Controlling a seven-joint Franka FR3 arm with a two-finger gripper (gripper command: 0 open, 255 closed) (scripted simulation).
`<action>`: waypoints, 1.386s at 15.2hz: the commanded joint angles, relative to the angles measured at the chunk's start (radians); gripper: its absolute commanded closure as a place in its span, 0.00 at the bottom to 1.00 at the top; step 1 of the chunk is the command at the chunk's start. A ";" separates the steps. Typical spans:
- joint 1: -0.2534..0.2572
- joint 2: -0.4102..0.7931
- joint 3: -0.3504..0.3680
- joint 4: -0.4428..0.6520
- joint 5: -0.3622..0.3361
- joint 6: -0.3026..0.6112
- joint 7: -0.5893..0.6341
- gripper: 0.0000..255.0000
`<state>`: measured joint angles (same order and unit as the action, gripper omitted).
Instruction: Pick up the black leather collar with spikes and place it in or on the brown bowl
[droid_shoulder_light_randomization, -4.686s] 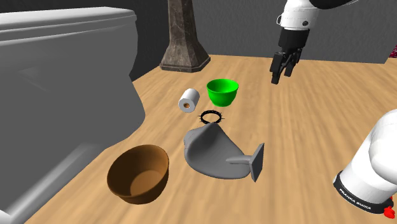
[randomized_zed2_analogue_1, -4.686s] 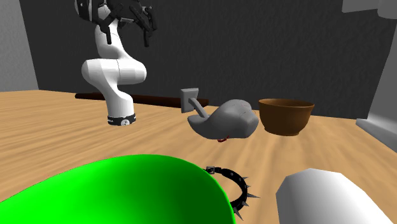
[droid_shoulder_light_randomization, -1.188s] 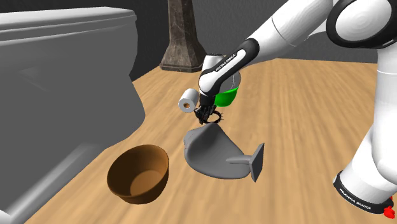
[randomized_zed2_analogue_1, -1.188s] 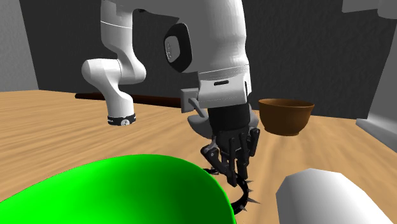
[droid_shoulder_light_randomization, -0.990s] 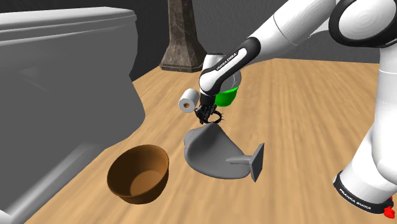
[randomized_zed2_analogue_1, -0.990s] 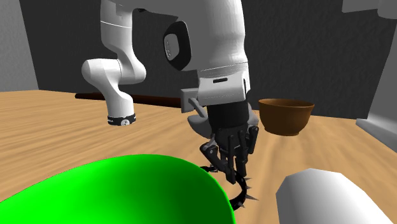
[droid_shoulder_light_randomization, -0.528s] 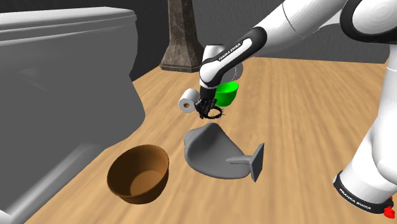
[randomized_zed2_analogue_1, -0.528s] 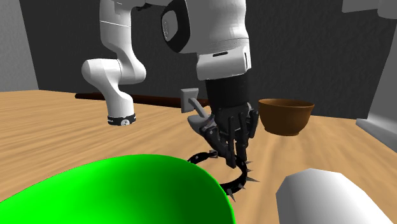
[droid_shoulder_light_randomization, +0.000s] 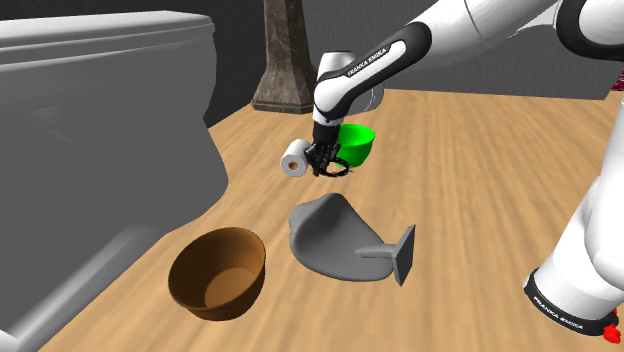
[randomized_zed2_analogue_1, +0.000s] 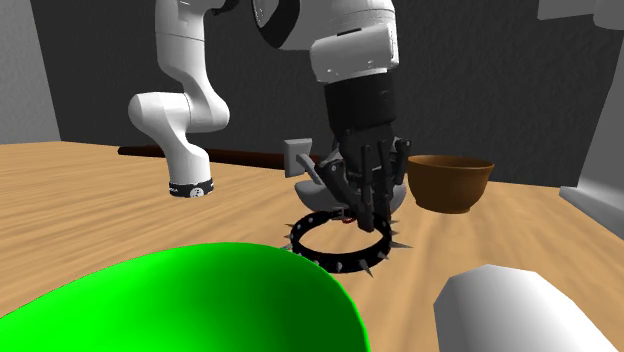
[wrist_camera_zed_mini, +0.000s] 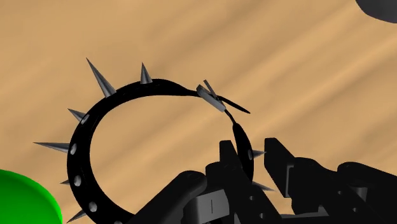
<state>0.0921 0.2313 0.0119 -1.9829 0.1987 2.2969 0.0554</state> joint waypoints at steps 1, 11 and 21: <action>-0.001 -0.012 -0.002 0.010 -0.003 -0.023 0.003 1.00; -0.002 -0.068 -0.005 0.075 -0.018 -0.142 0.026 1.00; 0.023 -0.108 0.012 0.126 -0.034 -0.225 0.089 1.00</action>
<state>0.1054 0.1264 0.0162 -1.8517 0.1675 2.0675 0.1254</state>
